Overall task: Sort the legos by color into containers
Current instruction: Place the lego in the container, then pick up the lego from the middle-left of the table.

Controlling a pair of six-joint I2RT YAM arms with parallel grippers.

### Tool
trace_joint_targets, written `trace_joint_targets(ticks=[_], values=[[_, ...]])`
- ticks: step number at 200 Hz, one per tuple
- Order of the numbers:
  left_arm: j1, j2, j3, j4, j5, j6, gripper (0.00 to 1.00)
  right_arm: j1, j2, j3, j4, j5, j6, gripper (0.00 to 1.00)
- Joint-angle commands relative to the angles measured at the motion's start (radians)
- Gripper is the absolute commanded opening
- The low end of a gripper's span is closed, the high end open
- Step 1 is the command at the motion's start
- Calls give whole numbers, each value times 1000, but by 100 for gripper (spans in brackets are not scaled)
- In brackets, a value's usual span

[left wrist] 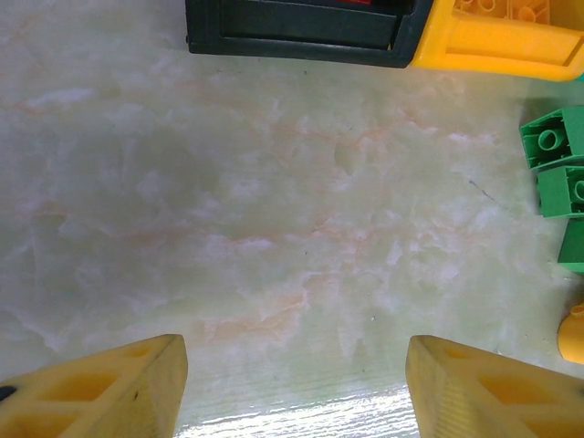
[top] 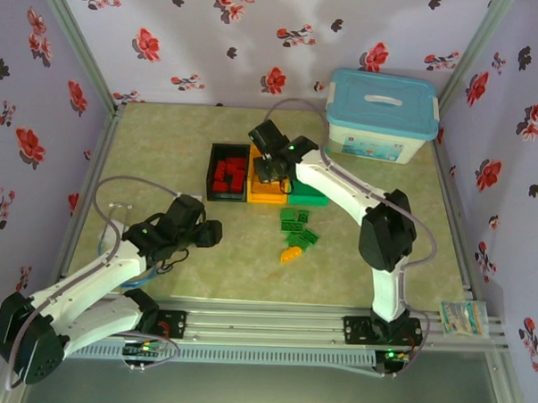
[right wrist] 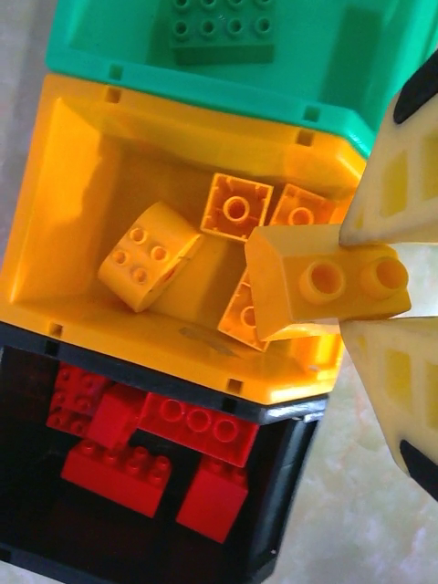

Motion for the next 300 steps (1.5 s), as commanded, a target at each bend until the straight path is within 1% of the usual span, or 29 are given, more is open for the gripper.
trace_joint_targets(ticks=[1, 3, 7, 9, 12, 18, 29, 71, 106, 159, 199, 243, 300], values=[[-13, -26, -4, -25, -16, -22, 65, -26, 79, 96, -50, -39, -11, 42], [-14, -27, -4, -25, -15, -22, 65, -26, 84, 101, -54, -43, -12, 46], [-17, -28, -2, -27, -14, -21, 65, -27, 93, 119, -60, -46, -11, 59], [-19, -28, -1, -29, -13, -20, 65, -27, 95, 125, -65, -45, -10, 63], [-22, -29, 1, -29, -13, -19, 65, -26, 98, 133, -71, -42, -7, 67], [-29, -29, 4, -33, -12, -16, 65, -26, 95, 138, -71, -41, -1, 69], [-42, -31, 11, -39, -15, -10, 65, -26, 69, 108, -43, -43, 10, 70], [-88, -31, 3, -11, -19, 21, 65, -26, -85, -97, 48, -33, 35, 69], [-155, 40, 28, 38, -18, 58, 65, -26, -242, -282, 111, -8, 49, 69], [-298, 254, 155, 90, -17, 154, 65, -32, -447, -506, 177, 23, 85, 70], [-374, 433, 274, 99, -2, 207, 65, -60, -587, -649, 203, 54, 122, 74], [-444, 629, 419, 73, 2, 262, 65, -117, -758, -821, 219, 82, 170, 76], [-487, 822, 559, 35, 1, 297, 63, -201, -976, -1003, 202, 99, 226, 78]])
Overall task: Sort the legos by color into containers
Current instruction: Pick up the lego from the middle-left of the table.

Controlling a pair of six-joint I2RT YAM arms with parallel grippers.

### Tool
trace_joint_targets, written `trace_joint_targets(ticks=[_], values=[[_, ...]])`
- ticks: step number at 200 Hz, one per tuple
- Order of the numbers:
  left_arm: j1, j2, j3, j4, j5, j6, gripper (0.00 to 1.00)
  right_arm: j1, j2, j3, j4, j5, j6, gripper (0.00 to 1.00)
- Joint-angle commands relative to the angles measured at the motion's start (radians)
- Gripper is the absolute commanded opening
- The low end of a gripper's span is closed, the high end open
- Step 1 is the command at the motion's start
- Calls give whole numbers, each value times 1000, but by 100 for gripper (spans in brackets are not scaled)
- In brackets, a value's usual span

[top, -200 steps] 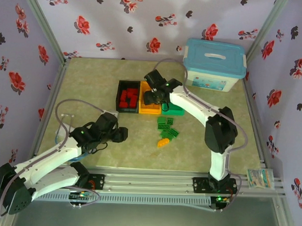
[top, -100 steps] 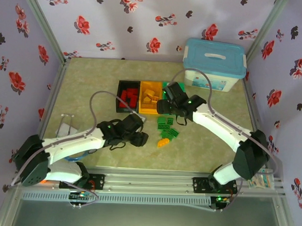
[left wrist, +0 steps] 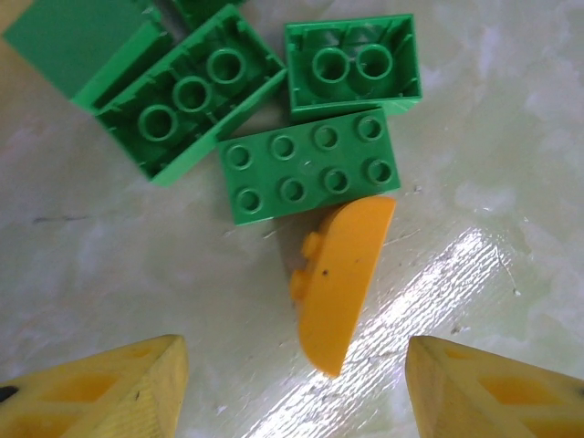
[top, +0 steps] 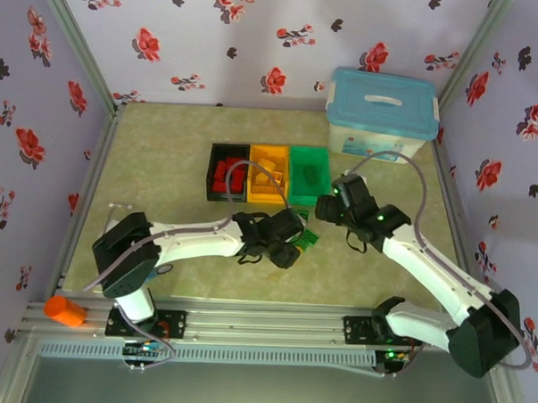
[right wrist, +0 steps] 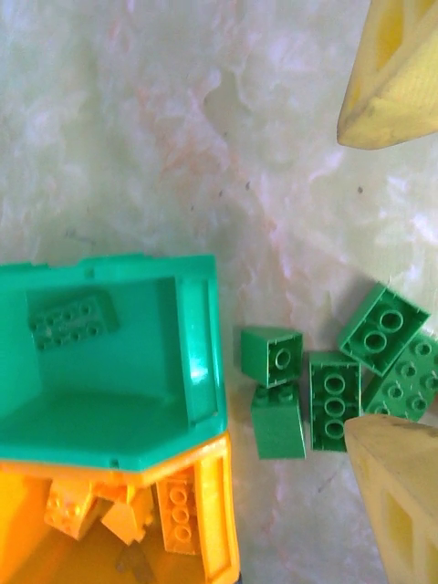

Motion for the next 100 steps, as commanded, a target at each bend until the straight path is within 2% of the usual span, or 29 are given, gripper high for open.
trace_joint_targets(ticks=[1, 42, 100], values=[[-16, 57, 64, -40, 1, 45, 63, -33, -85, -61, -2, 30, 49, 78], [-27, 134, 109, -48, 4, 52, 60, -61, -178, -132, -12, 11, 68, 79], [-29, 185, 113, -46, 2, 41, 50, -62, -189, -160, 6, -11, 83, 79]])
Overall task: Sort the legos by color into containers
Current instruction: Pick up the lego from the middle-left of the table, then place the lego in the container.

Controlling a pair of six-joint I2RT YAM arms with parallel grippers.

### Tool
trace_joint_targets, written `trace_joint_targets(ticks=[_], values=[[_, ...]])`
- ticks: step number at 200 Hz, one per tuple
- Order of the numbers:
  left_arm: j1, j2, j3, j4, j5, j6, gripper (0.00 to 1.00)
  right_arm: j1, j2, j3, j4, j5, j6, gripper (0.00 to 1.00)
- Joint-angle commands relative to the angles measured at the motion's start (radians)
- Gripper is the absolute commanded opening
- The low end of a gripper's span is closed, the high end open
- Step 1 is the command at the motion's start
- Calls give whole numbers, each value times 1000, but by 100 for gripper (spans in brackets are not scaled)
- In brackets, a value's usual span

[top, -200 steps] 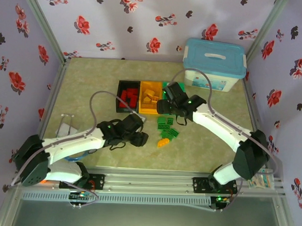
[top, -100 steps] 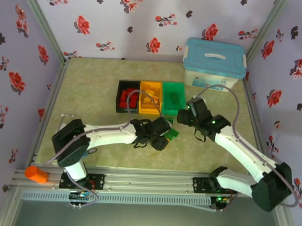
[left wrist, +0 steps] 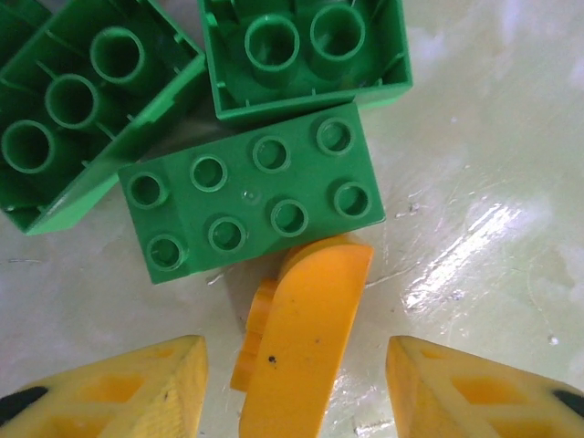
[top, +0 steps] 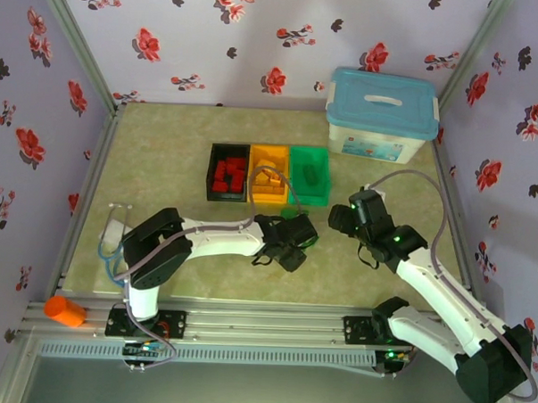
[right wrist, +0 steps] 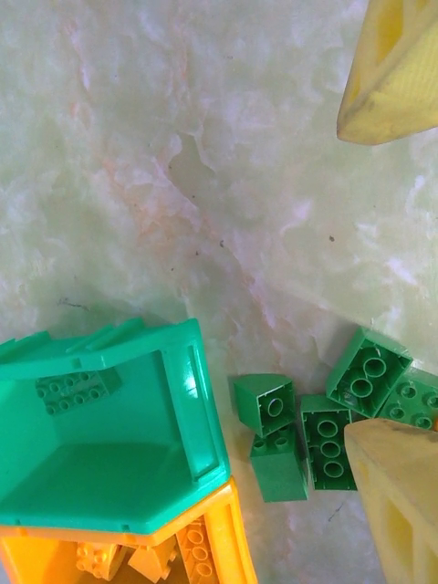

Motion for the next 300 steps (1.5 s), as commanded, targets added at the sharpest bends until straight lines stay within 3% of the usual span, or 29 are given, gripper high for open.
trace_joint_targets(ticks=[1, 57, 134, 167, 219, 300], values=[[-9, 21, 19, -23, 2, 15, 50, -7, -13, -19, 6, -10, 24, 79], [-10, -1, 3, -21, -16, 5, 22, -7, -31, -34, 5, -13, 33, 77], [17, -181, -47, -32, -29, 9, 20, -7, -49, -60, 16, -25, 51, 76], [124, -273, -59, -29, -20, 17, 21, -7, -49, -74, 32, -51, 62, 76], [331, -293, -27, -11, 49, -30, 21, -5, -50, -109, 53, -115, 78, 74], [515, -98, 239, -75, 134, -33, 22, 10, -68, -136, 68, -148, 114, 71]])
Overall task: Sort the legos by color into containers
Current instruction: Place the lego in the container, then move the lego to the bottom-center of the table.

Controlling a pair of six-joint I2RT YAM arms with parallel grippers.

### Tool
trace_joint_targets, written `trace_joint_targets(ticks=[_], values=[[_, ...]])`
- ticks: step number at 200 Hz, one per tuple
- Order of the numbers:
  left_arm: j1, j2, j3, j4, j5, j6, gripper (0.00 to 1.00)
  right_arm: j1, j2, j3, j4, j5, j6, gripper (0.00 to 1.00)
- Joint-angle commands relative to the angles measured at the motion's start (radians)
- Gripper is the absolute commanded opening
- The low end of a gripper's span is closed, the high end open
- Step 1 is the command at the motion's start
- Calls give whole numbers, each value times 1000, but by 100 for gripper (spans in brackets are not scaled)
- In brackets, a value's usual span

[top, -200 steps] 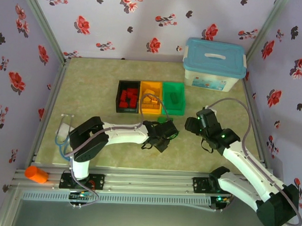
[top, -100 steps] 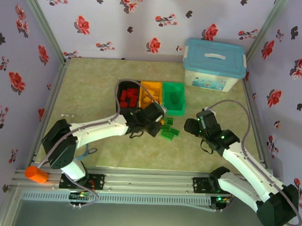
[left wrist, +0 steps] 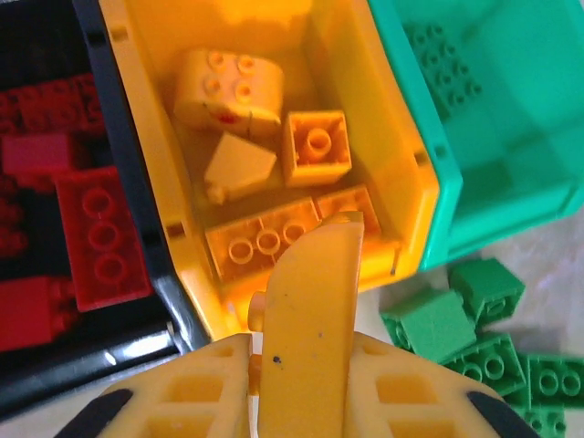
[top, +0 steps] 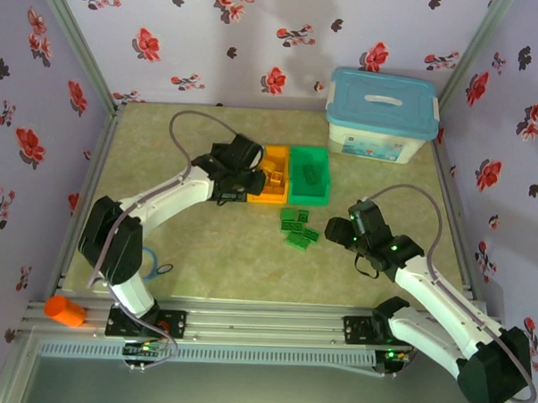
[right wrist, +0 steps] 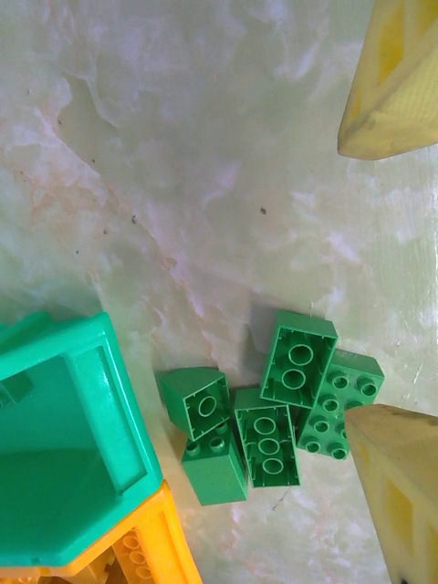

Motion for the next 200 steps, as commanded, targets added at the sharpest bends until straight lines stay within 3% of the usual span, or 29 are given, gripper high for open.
trace_joint_targets(ticks=[1, 20, 27, 37, 61, 122, 200], values=[[28, 64, 93, -42, 46, 2, 22, 10, -22, -8, 16, -10, 27, 71], [44, 130, 195, -92, 48, 9, 28, 13, -27, -1, 9, -11, 28, 71], [53, 155, 248, -123, 53, 10, 36, 16, -26, 3, 6, -11, 29, 71], [56, 186, 317, -180, 58, 17, 56, 22, -27, 7, 2, -12, 27, 70], [55, 141, 314, -168, 49, -1, 63, 35, -33, 8, -11, -2, 23, 69], [36, -103, 16, -13, 65, -36, 63, 93, 32, 17, -17, -25, -24, 71], [20, -356, -308, 104, 61, -92, 63, 202, 274, 89, 72, -89, -61, 67]])
